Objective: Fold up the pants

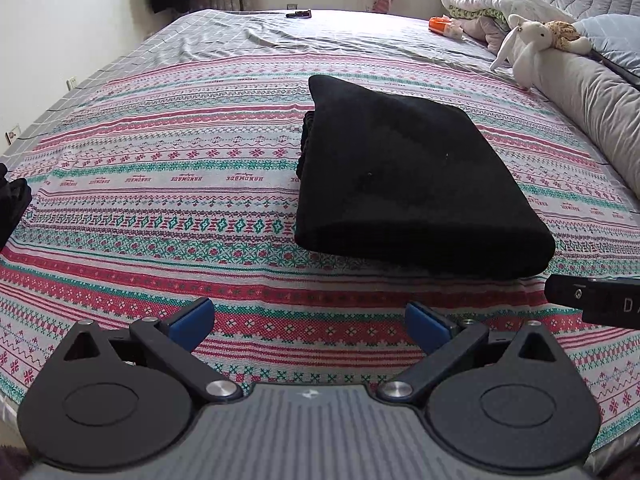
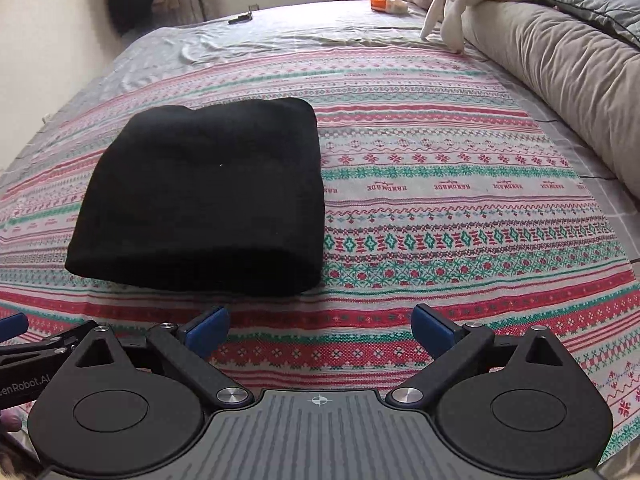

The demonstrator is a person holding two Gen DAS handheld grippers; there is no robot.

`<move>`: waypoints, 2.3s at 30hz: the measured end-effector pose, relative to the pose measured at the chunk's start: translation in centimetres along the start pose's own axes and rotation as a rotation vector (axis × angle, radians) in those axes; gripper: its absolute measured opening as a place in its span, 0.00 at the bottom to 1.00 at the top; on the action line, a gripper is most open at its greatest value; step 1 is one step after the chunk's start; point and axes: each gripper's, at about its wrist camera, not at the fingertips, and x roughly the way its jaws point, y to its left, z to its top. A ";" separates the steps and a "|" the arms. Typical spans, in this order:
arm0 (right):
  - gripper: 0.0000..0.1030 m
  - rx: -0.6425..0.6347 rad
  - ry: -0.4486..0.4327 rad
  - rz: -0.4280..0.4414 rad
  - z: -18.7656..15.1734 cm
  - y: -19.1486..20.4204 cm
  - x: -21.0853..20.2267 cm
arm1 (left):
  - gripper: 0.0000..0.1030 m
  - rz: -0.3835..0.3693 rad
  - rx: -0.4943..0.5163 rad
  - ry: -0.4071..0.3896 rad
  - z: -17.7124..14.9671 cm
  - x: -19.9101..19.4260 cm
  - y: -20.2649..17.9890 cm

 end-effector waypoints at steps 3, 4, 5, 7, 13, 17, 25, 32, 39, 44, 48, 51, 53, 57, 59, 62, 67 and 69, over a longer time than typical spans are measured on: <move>0.96 -0.015 -0.001 -0.001 -0.2 0.2 -0.1 | 1.00 0.001 0.011 -0.008 -0.1 -0.2 -0.3; 0.96 -0.022 0.001 -0.006 -0.2 0.3 -0.1 | 1.00 0.000 0.012 -0.009 -0.2 -0.3 -0.3; 0.96 -0.025 0.004 -0.012 -0.3 0.3 0.0 | 1.00 -0.002 0.012 -0.010 -0.2 -0.4 -0.3; 0.96 -0.026 0.011 -0.018 -0.4 0.3 0.2 | 1.00 -0.001 0.013 -0.011 -0.2 -0.4 -0.4; 0.96 -0.043 0.014 -0.031 -0.7 0.4 0.4 | 1.00 -0.009 0.010 -0.015 -0.3 -0.5 -0.4; 0.96 -0.054 0.018 -0.040 -1.0 0.5 0.6 | 1.00 -0.007 0.013 -0.015 -0.3 -0.5 -0.4; 0.96 -0.073 0.028 -0.054 -1.4 0.4 0.9 | 1.00 -0.012 0.018 -0.014 -0.4 -0.4 -0.4; 0.96 -0.090 0.032 -0.059 -1.7 0.6 1.0 | 1.00 -0.011 0.019 -0.011 -0.5 -0.4 -0.5; 0.96 -0.098 0.034 -0.059 -1.7 0.8 1.1 | 1.00 -0.013 0.021 -0.006 -0.6 -0.4 -0.6; 0.96 -0.104 0.035 -0.058 -1.8 0.9 1.2 | 1.00 -0.013 0.021 -0.006 -0.6 -0.4 -0.6; 0.96 -0.105 0.035 -0.057 -1.8 1.0 1.2 | 1.00 -0.013 0.022 -0.003 -0.7 -0.3 -0.6; 0.96 -0.107 0.036 -0.056 -1.8 1.0 1.2 | 1.00 -0.012 0.024 -0.003 -0.7 -0.3 -0.5; 0.96 -0.107 0.036 -0.057 -1.8 1.0 1.2 | 1.00 -0.012 0.024 -0.003 -0.7 -0.3 -0.5; 0.96 -0.108 0.036 -0.057 -1.8 1.0 1.3 | 1.00 -0.012 0.025 -0.003 -0.6 -0.3 -0.5; 0.96 -0.107 0.037 -0.057 -1.8 1.1 1.3 | 1.00 -0.013 0.025 -0.002 -0.6 -0.3 -0.5; 0.96 -0.108 0.036 -0.057 -1.8 1.1 1.3 | 1.00 -0.012 0.024 -0.002 -0.6 -0.3 -0.6; 0.96 -0.112 0.037 -0.056 -1.9 1.1 1.4 | 1.00 -0.017 0.021 0.007 -0.7 -0.2 -0.5; 0.96 -0.112 0.037 -0.053 -1.9 1.1 1.4 | 1.00 -0.026 0.010 0.019 -0.7 -0.1 -0.5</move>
